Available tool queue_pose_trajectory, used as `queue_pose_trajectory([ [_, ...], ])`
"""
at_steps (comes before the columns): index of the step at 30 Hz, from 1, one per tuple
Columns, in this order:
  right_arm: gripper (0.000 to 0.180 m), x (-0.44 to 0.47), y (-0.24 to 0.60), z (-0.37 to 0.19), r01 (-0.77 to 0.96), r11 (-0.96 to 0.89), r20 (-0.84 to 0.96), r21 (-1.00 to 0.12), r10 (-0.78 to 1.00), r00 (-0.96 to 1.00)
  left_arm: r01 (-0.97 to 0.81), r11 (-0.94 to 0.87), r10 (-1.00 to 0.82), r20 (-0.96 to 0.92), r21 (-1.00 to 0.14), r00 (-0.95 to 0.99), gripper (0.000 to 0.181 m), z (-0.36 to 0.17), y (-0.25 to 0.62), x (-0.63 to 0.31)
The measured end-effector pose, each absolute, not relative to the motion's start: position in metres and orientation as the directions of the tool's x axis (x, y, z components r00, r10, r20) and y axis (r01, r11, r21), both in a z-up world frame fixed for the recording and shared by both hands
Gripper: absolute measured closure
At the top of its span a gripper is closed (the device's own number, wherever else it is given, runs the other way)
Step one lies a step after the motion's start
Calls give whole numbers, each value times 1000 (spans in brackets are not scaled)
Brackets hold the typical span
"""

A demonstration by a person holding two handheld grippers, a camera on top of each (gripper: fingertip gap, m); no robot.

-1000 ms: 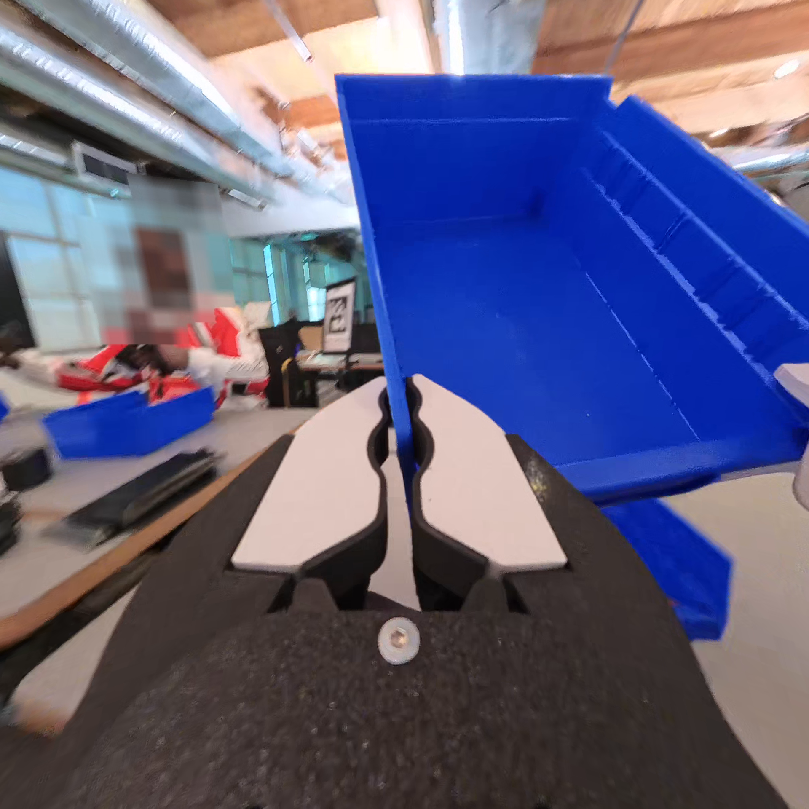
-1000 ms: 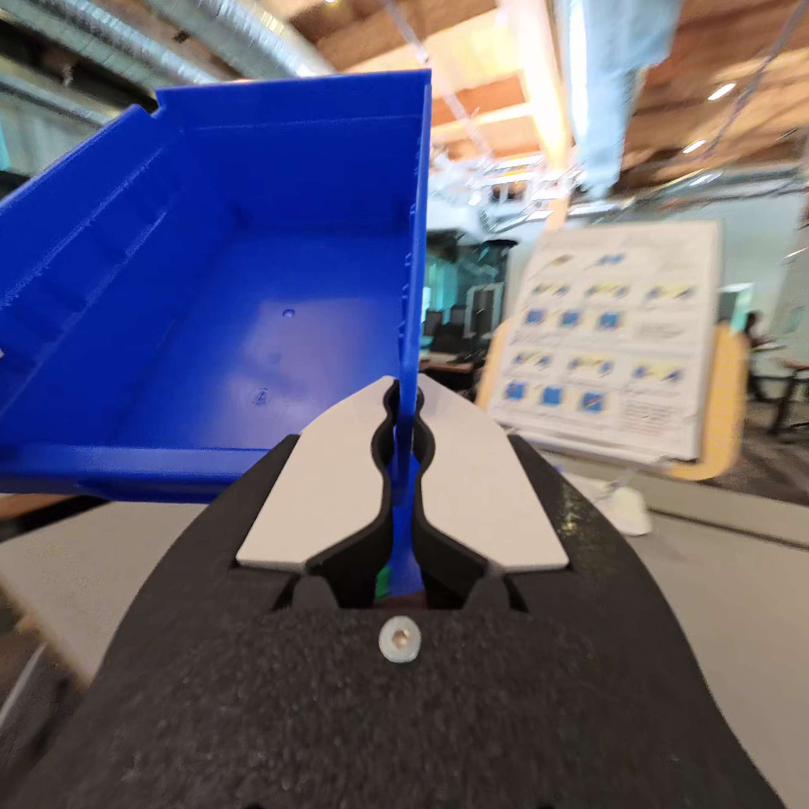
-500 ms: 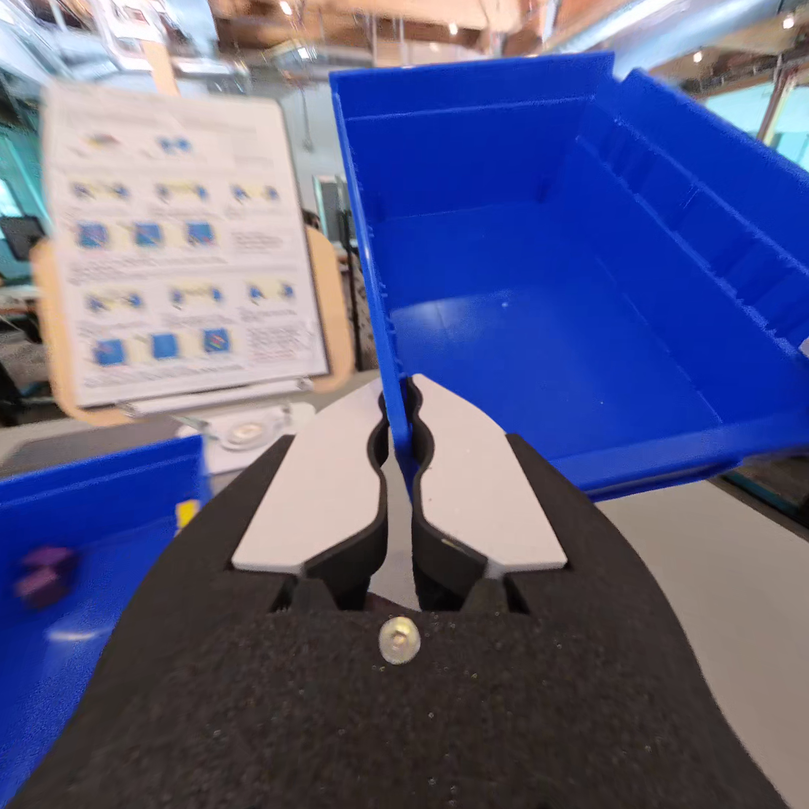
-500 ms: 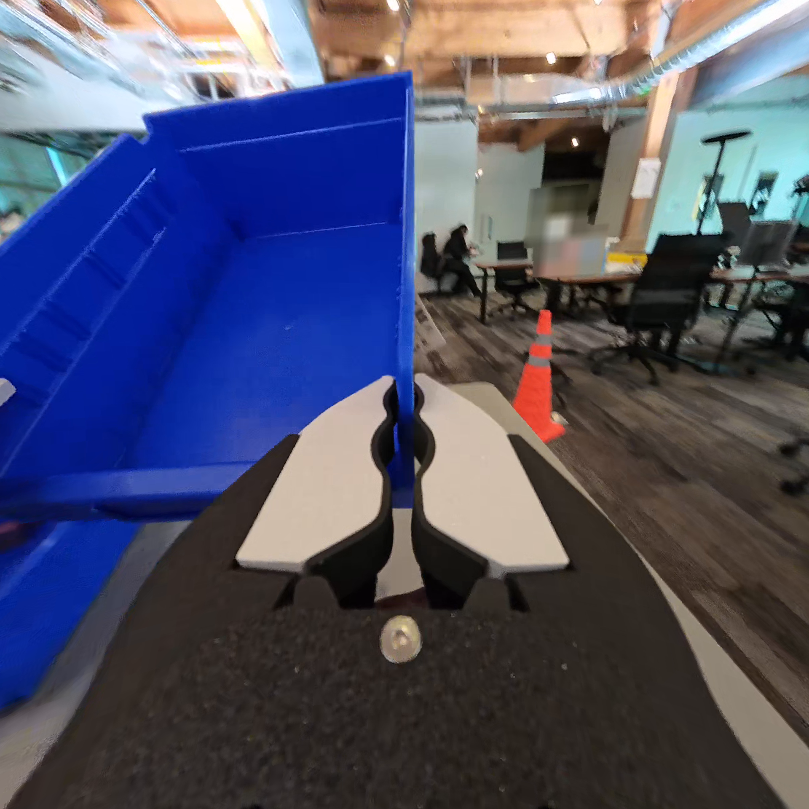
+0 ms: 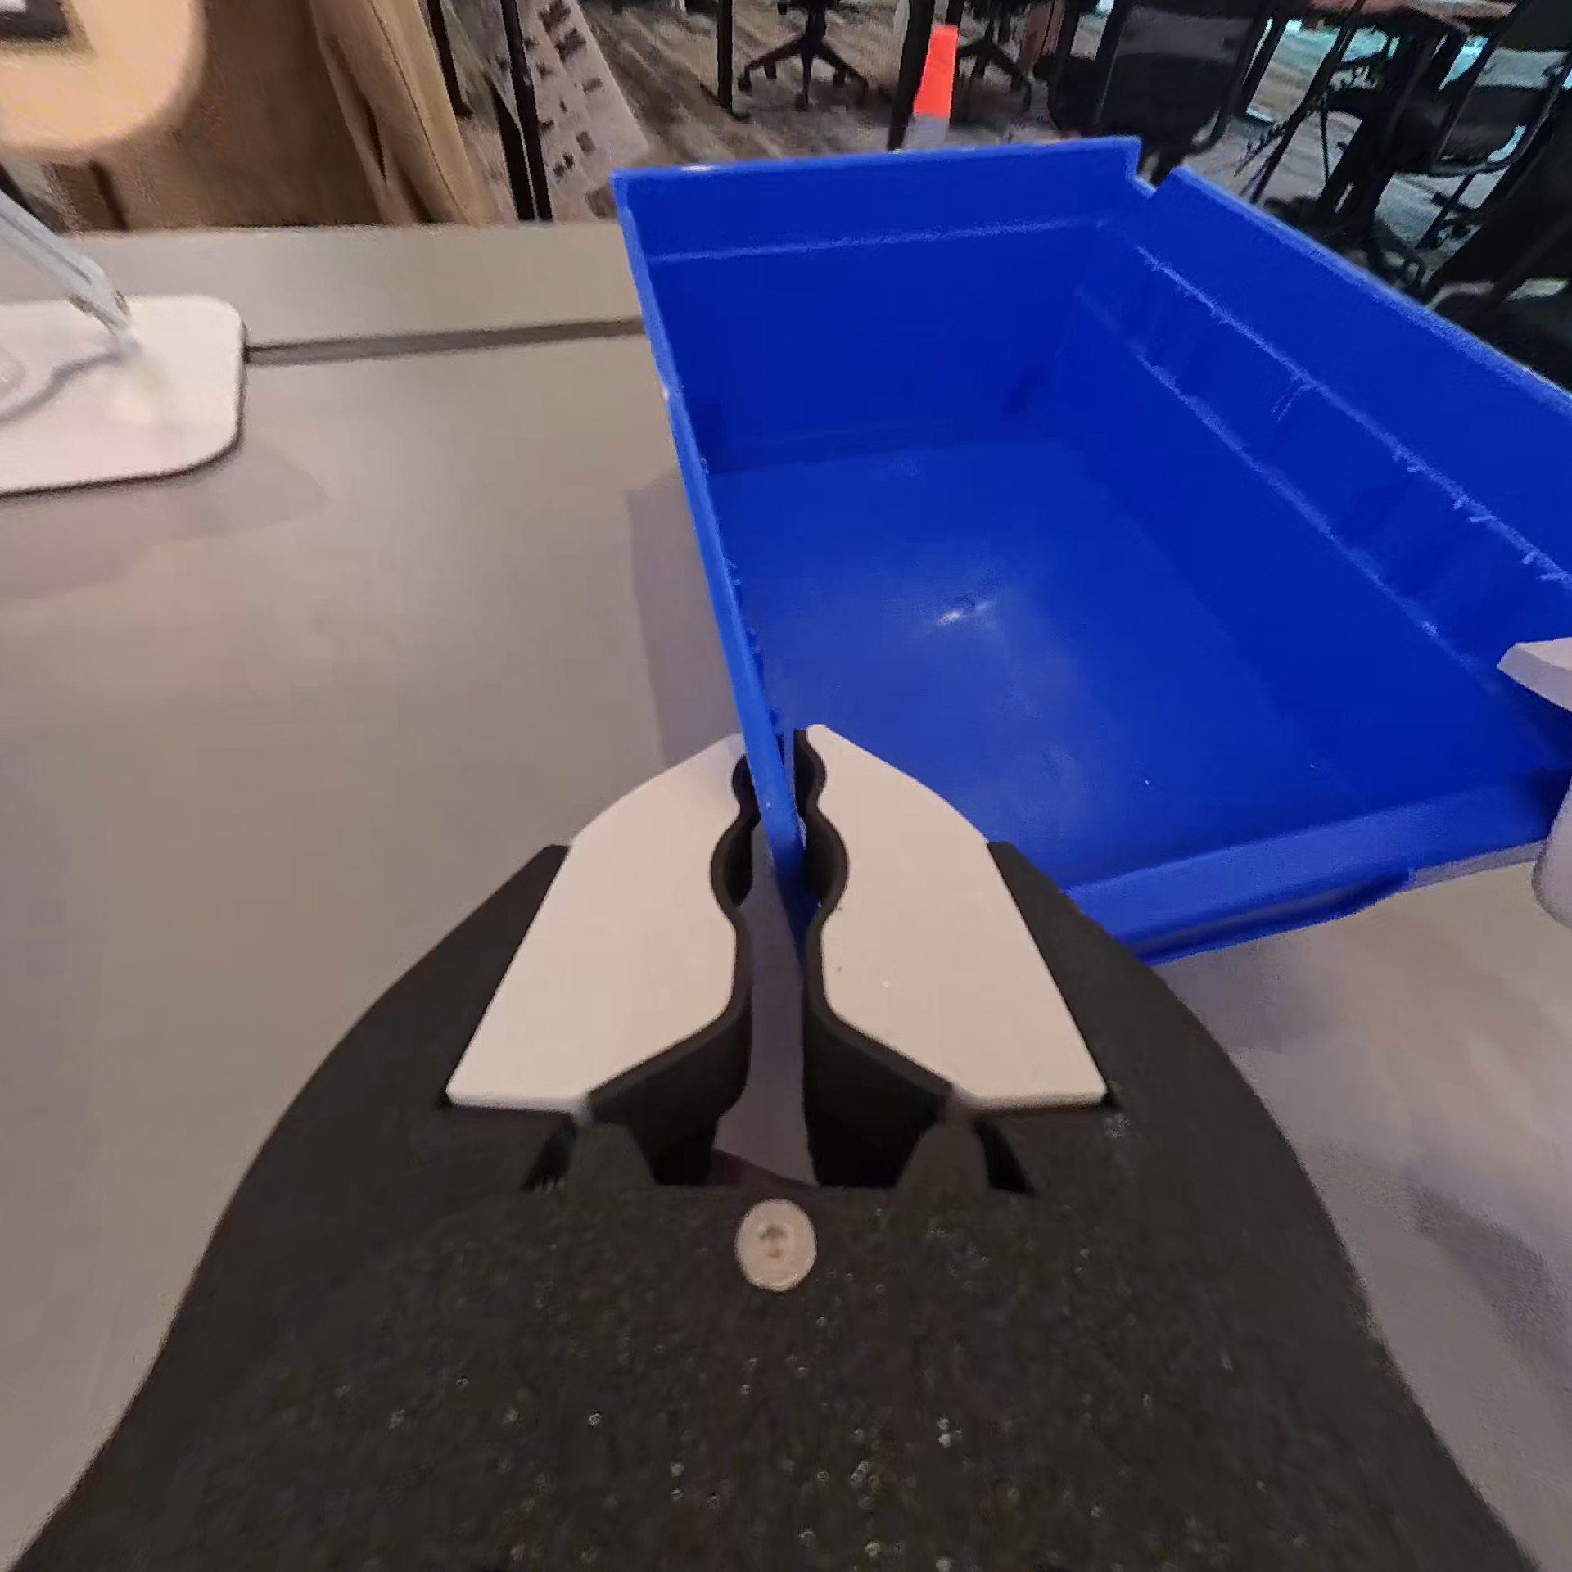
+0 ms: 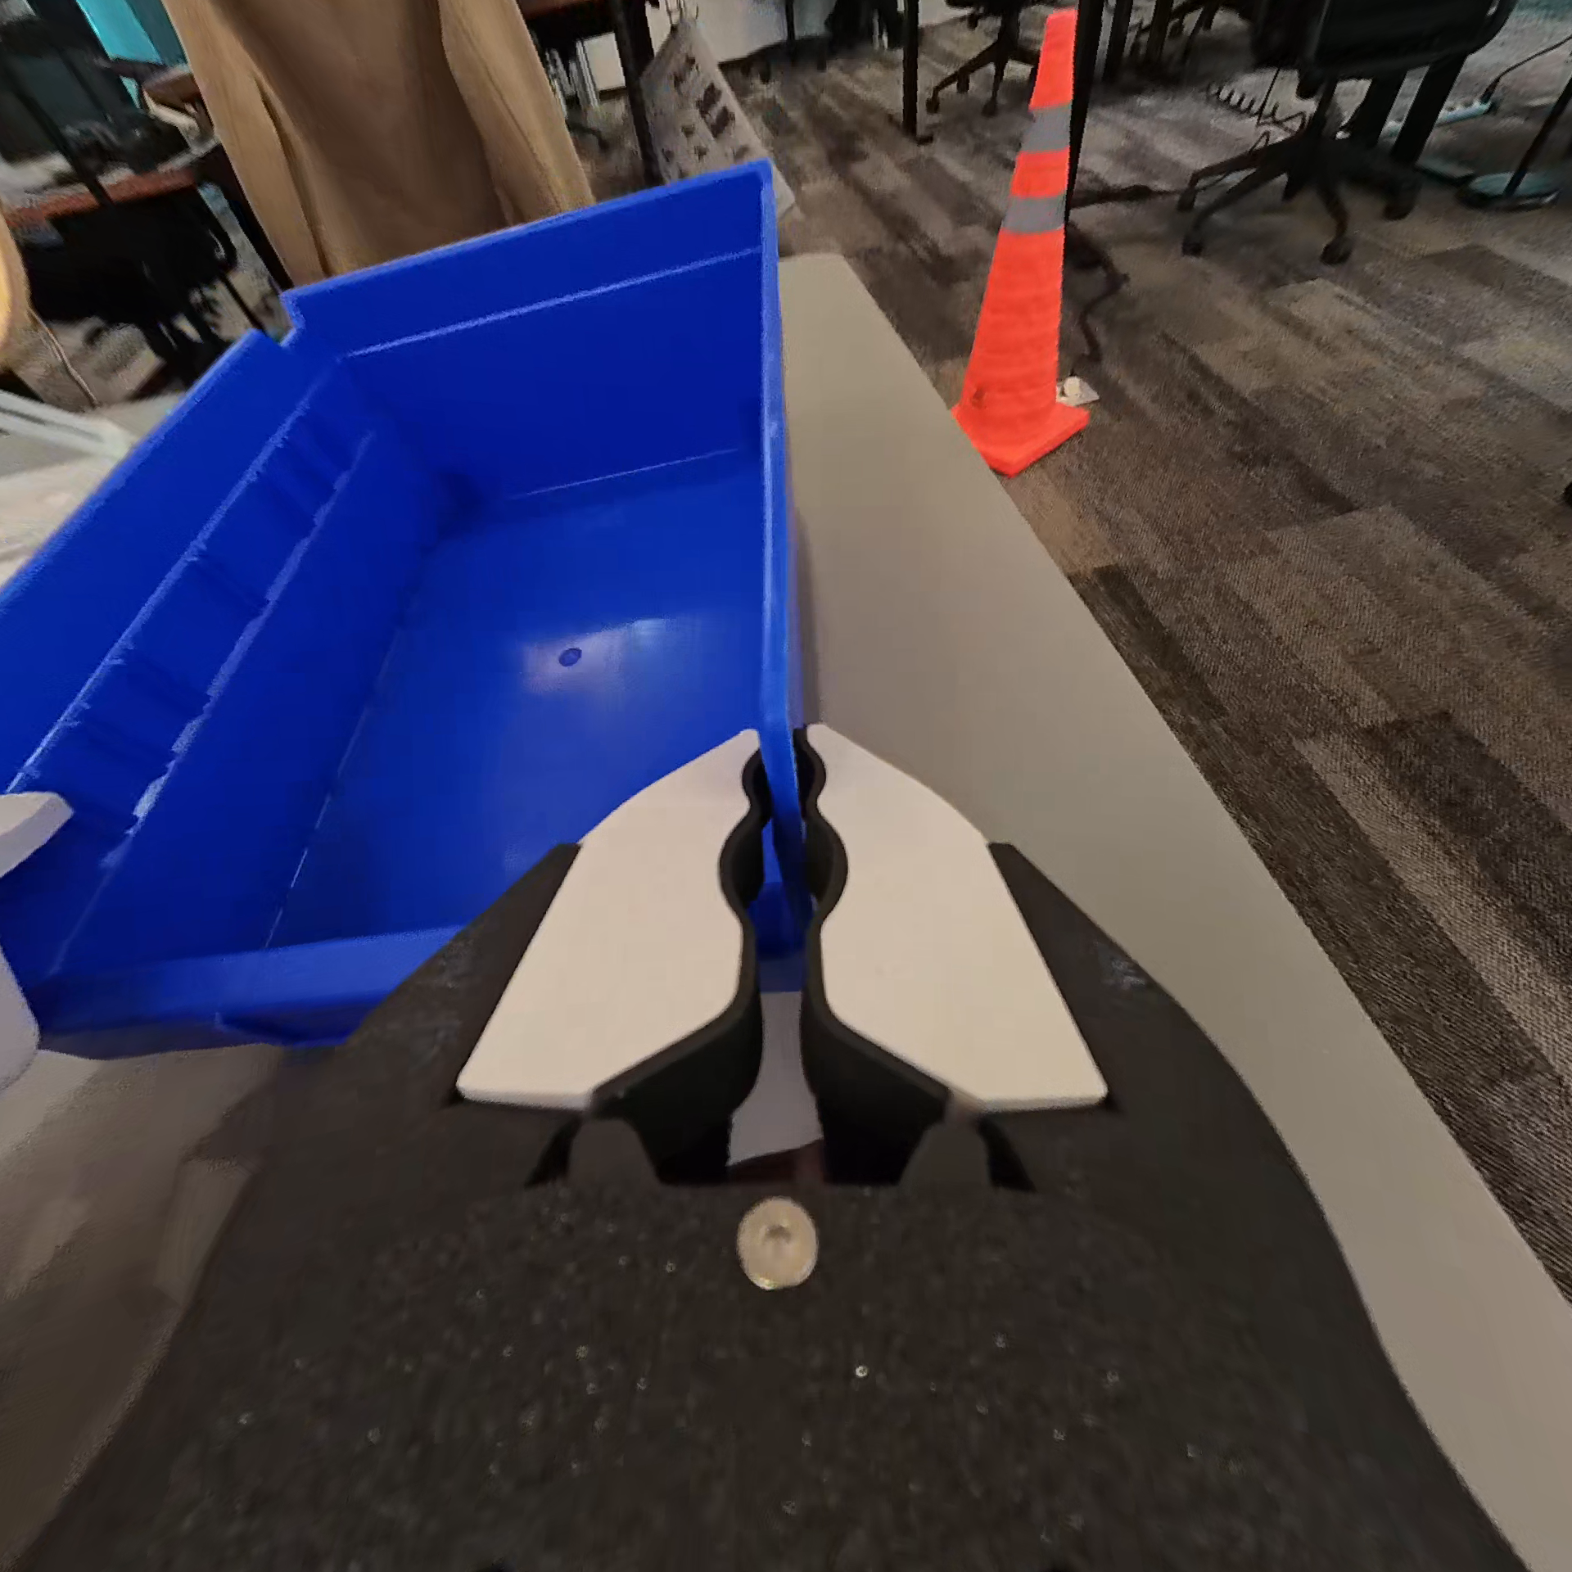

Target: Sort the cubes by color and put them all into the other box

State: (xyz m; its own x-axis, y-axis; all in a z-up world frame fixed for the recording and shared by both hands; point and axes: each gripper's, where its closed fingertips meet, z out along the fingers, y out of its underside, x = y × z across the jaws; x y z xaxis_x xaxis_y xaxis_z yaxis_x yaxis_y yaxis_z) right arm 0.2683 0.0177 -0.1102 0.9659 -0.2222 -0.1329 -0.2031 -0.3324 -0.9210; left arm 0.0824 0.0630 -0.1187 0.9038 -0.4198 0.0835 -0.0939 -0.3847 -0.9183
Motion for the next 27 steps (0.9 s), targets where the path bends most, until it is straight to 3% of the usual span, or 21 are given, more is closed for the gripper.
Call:
queue_pose_trajectory([
  [5, 174, 274, 17, -133, -316, -340, -258, -886, -205, 944, -150, -382, -460, 47, -912, 887, 167, -123, 57, 90],
  [7, 173, 275, 17, -132, -319, -336, -260, -887, -209, 943, -157, -403, -493, 69, -902, 867, 147, -122, 50, 93],
  [11, 133, 284, 11, -124, -298, -308, -225, -903, -250, 942, -193, -356, -575, 52, -914, 817, 128, -93, 22, 68],
  [16, 129, 261, -5, -56, -207, -162, -165, -965, -241, 956, -250, -217, -570, -85, -944, 817, 127, -38, -16, -54],
  [21, 132, 98, 1, 2, -182, -84, -193, -980, 146, 970, -331, -133, -145, -312, -934, 939, 131, -14, -5, -261],
  [24, 132, -48, 4, -24, -183, -213, -261, -960, 434, 862, -326, -255, -26, -330, -910, 944, 131, -48, 8, -340],
  [27, 131, -151, 10, -71, -88, -318, -252, -944, 525, 813, -258, -350, -12, -271, -900, 963, 128, -77, 21, -369],
])
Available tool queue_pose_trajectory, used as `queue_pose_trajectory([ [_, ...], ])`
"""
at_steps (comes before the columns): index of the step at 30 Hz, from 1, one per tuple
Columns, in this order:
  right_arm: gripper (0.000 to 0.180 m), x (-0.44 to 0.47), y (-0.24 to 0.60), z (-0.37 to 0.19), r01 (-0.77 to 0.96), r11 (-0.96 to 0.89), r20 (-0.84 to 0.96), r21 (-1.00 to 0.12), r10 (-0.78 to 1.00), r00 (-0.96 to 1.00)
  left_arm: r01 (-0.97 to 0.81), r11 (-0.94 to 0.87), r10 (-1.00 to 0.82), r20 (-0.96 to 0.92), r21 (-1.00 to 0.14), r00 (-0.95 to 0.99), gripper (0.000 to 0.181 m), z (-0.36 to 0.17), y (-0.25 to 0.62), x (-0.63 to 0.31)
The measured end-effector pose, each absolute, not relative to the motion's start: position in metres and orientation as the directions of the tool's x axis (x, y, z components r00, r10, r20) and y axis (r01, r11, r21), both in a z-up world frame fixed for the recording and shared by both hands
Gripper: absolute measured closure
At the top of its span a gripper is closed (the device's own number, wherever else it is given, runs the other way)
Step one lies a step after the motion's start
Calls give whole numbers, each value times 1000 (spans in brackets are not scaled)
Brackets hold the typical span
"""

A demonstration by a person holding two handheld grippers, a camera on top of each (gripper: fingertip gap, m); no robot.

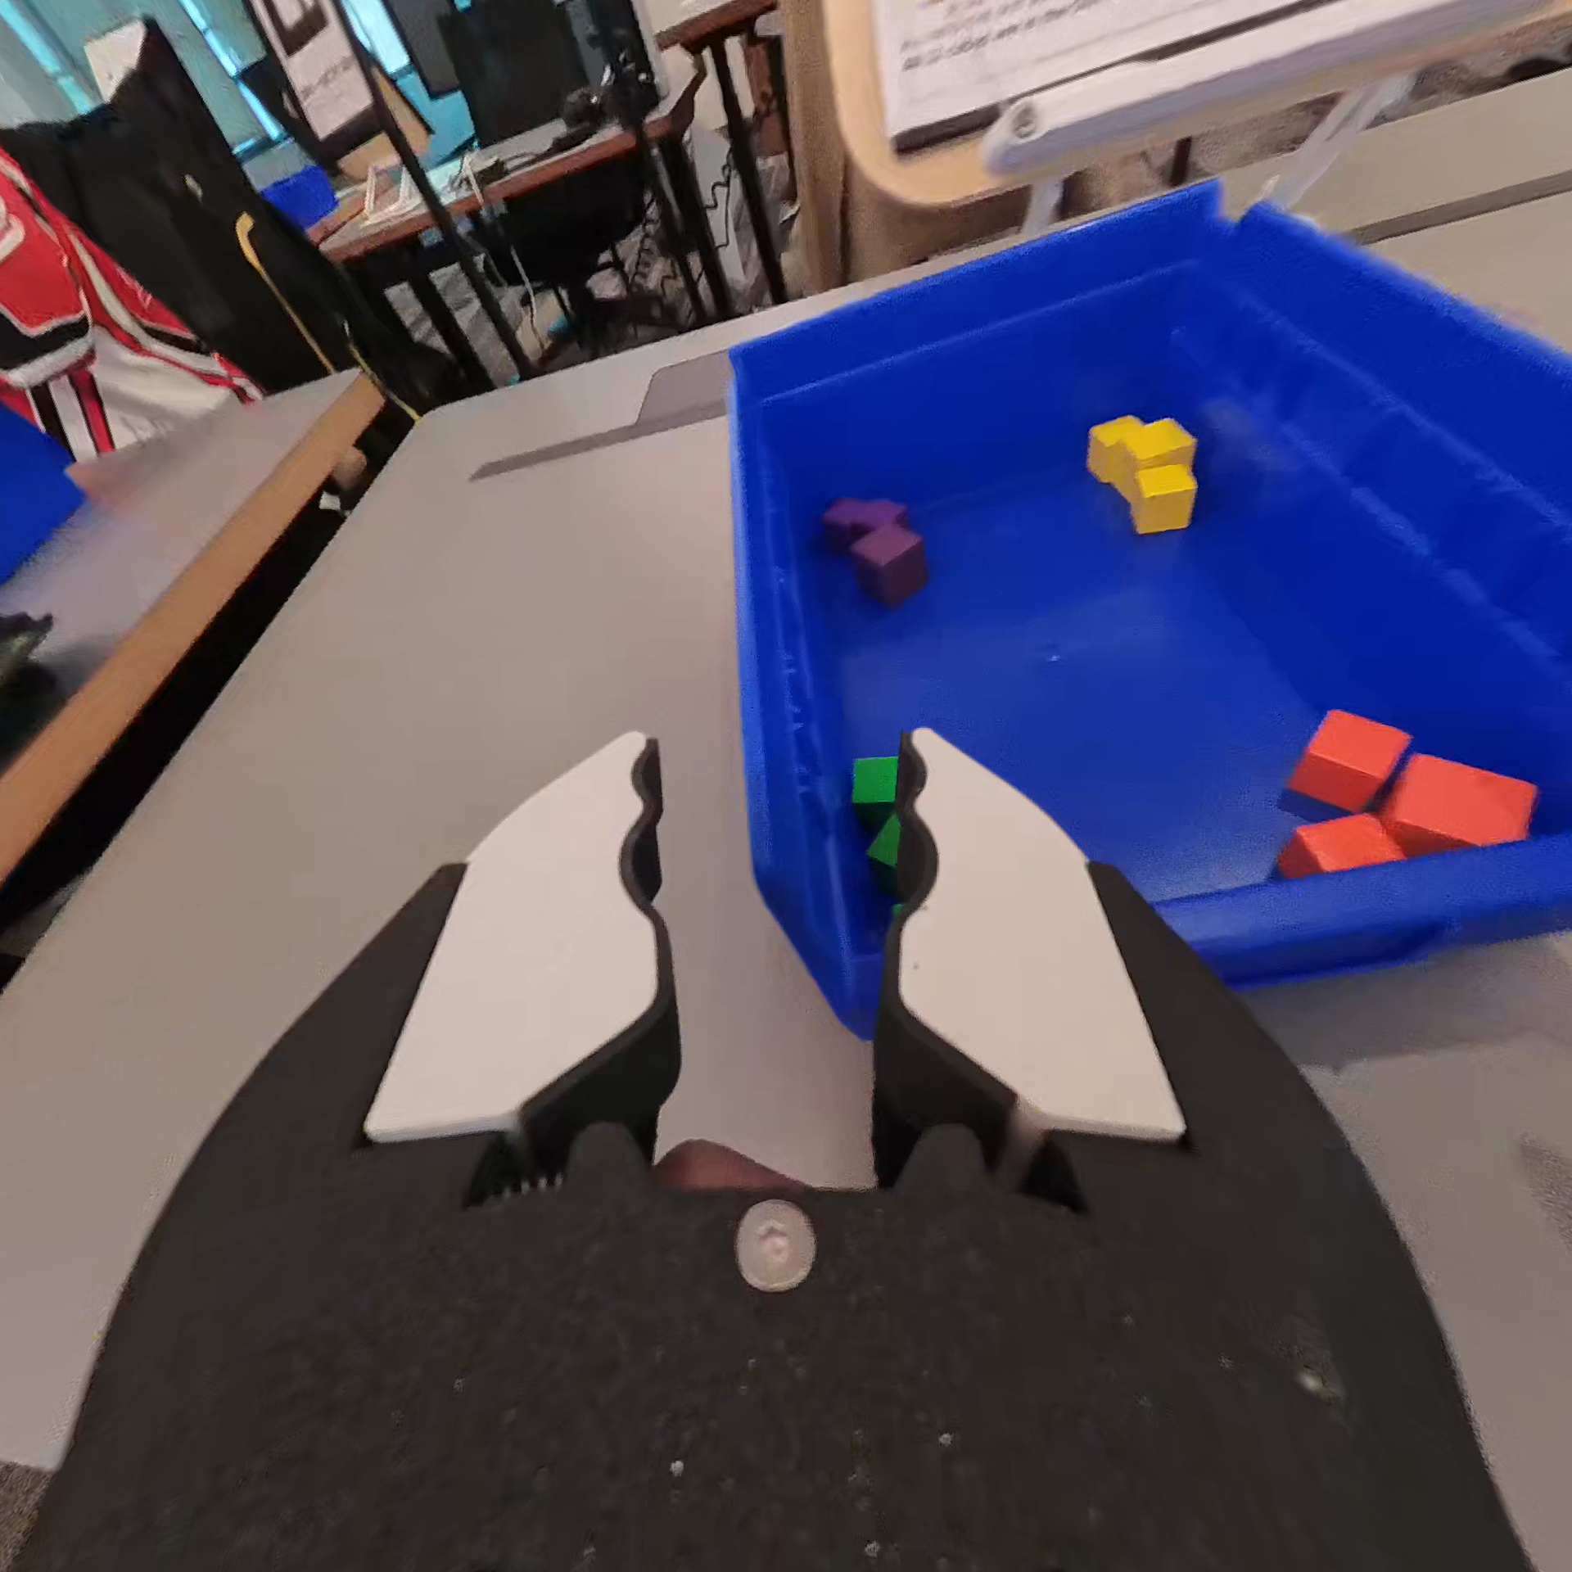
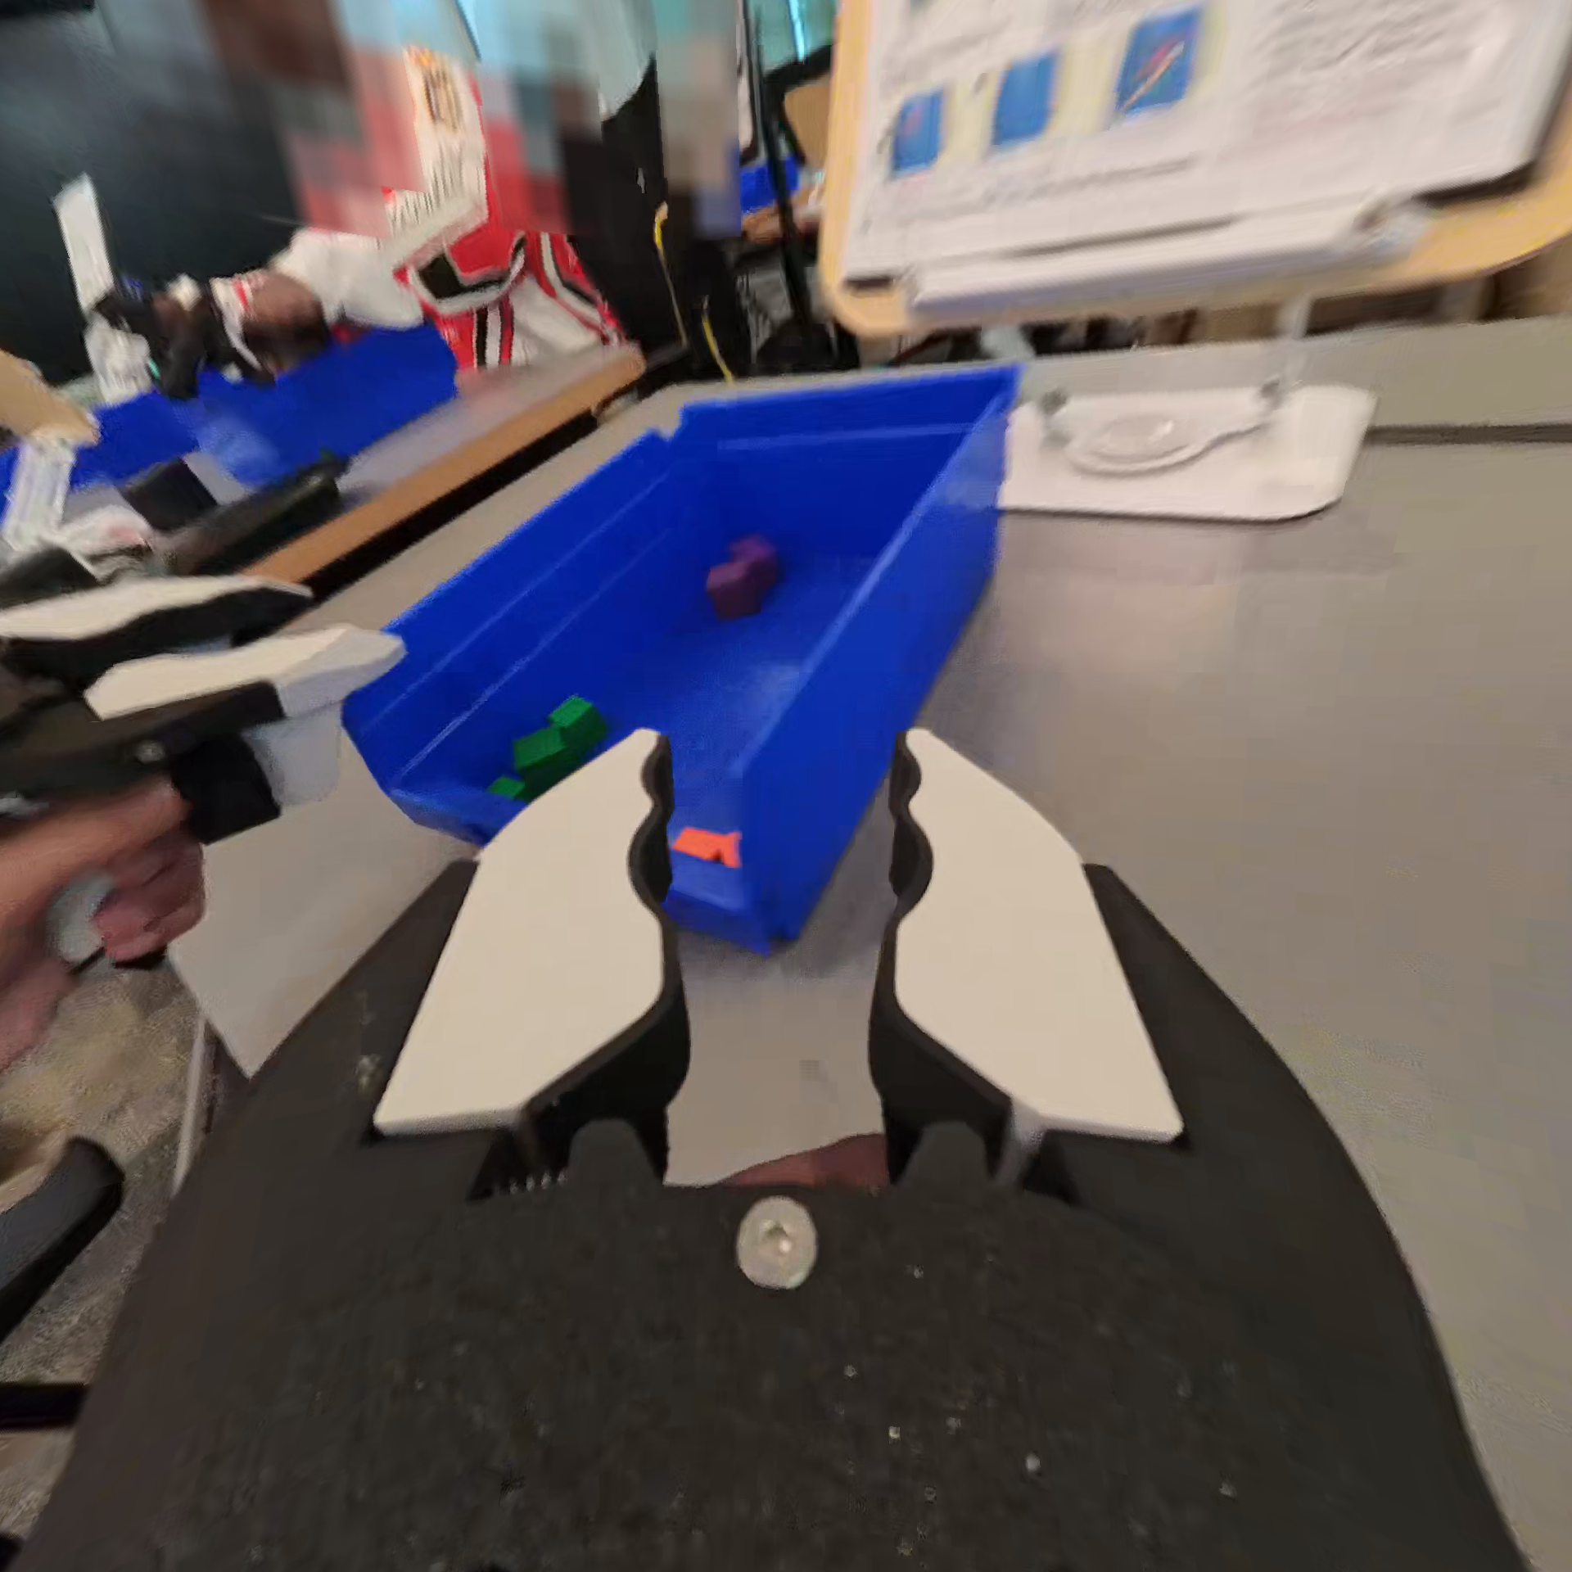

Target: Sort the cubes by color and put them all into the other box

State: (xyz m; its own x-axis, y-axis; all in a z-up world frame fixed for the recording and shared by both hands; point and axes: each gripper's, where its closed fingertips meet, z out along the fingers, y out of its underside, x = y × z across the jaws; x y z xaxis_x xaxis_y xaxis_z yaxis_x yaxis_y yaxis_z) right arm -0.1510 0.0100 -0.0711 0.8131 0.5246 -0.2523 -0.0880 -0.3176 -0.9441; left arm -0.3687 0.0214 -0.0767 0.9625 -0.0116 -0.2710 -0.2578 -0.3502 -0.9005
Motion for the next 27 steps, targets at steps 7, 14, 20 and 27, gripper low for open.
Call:
queue_pose_trajectory([
  [7, 128, -196, 50, -119, -27, -357, -162, -934, 353, 922, -204, -444, 27, -241, -872, 970, 130, -113, 36, -388],
  [14, 160, -196, 59, -127, -90, -413, -232, -906, 310, 922, -24, -512, -42, -3, -858, 999, 177, -134, 43, -380],
  [20, 172, -203, 57, -127, -116, -426, -223, -897, 211, 952, -26, -515, -39, -7, -857, 999, 179, -133, 42, -395],
  [27, 175, -260, 62, -126, -166, -402, -243, -901, 149, 959, -23, -477, -8, -22, -878, 1000, 179, -126, 47, -457],
])
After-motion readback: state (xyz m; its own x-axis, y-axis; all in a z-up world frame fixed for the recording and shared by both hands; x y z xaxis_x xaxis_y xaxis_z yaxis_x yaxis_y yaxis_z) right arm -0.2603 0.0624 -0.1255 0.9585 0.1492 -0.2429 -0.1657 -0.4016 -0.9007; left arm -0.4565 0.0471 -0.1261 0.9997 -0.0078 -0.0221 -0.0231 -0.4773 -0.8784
